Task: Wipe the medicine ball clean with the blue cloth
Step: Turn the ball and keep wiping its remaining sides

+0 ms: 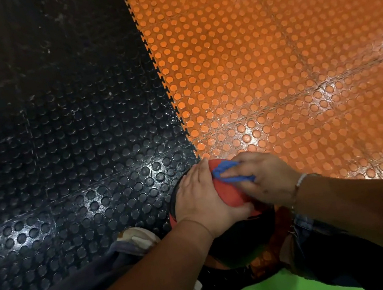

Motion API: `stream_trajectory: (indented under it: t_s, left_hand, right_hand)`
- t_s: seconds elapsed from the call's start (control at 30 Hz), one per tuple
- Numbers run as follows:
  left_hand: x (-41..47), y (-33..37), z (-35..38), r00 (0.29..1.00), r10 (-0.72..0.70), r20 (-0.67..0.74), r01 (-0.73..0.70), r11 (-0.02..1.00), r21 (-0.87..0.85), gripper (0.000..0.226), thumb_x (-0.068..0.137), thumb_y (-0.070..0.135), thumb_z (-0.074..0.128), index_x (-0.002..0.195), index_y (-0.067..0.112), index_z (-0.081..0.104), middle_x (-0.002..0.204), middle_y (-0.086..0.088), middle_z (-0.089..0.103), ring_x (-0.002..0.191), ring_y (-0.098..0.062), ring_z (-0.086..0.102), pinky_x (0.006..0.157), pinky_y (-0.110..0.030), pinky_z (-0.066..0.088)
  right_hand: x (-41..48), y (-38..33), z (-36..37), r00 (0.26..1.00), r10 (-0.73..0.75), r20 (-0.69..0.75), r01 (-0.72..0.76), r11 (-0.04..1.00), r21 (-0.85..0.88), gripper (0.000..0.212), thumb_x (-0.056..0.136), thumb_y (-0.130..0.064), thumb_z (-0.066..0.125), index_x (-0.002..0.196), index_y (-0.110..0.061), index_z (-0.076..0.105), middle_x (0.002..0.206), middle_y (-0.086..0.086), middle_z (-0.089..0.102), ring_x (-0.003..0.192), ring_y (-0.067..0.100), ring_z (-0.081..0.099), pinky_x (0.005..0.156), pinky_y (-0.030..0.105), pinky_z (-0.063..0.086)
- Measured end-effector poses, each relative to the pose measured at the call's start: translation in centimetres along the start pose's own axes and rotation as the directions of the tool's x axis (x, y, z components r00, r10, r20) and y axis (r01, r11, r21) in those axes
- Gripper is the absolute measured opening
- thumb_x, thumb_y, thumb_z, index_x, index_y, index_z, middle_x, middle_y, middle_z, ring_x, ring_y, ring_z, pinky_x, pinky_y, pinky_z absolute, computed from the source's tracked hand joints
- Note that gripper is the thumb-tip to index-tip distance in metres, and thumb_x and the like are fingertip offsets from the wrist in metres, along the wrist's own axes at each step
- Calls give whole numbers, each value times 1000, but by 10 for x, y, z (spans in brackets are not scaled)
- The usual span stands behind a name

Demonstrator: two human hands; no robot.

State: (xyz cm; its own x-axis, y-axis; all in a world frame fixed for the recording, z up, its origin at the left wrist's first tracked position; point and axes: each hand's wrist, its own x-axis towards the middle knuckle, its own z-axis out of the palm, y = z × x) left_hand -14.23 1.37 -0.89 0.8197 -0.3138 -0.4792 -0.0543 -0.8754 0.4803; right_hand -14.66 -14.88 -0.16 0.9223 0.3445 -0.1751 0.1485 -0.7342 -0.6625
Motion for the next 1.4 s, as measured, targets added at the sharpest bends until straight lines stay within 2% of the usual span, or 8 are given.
stream_trajectory:
  t_s: [0.13,0.47,0.7,0.87,1.07,1.2,1.3,1.4]
  left_hand:
    - [6,5,-1,1000,-19,-20,19,1000,12,126,57,72,68,151,17,6,157,1,19,145,-13,13,119,-30,9]
    - [0,7,2,1000,-13,-20,14,999,44,124,58,74,67,151,20,5,157,3,16,145,-12,11,119,-32,8]
    - [6,-1,-1,1000,-29,2,29,1000,11,124,59,67,71,152,19,4,157,2,17,145,-12,12,117,-27,6]
    - [13,11,-4,998,-64,-10,64,998,9,125,57,73,68,151,20,6,156,1,21,143,-16,18,117,-31,12]
    - [13,2,-6,998,-65,1,65,998,-5,127,58,67,72,152,18,0,157,1,19,144,-15,17,116,-28,10]
    - [0,-1,-2,1000,-27,11,28,998,-58,131,55,75,69,152,21,-2,157,5,19,143,-13,17,117,-28,11]
    - [-3,-10,3,957,-264,-118,188,879,-439,97,75,65,57,151,20,17,153,2,30,140,-15,27,115,-31,22]
    - [-5,-10,7,852,-514,-97,453,818,-355,55,100,42,30,147,15,32,152,-8,34,139,-24,31,114,-37,22]
  right_hand:
    - [9,16,0,932,345,-111,-326,932,162,31,79,-30,56,102,-18,73,99,6,69,92,17,62,89,21,44]
    - [13,23,1,859,510,-49,-492,847,201,20,84,-20,66,103,-21,73,112,1,67,104,17,60,91,20,41]
    - [2,-2,7,995,-77,-66,78,997,8,22,72,-29,60,84,-21,76,79,0,69,66,16,64,67,21,52]
    - [18,19,0,906,410,-101,-374,890,261,18,82,-19,66,98,-19,74,102,3,65,98,19,60,95,37,46]
    - [19,2,-2,981,193,13,-192,962,196,17,81,-15,70,98,-15,74,87,-4,58,83,12,55,83,27,46]
    - [21,21,1,782,623,-16,-583,740,336,15,84,-24,68,96,-17,73,95,-2,64,90,12,54,80,22,42]
    - [27,20,0,741,670,45,-657,710,255,15,85,-25,65,94,-15,72,73,-6,59,72,12,52,59,21,38]
    - [22,4,-4,816,574,64,-567,774,282,13,83,-27,67,90,-17,73,81,-5,65,82,14,59,72,23,45]
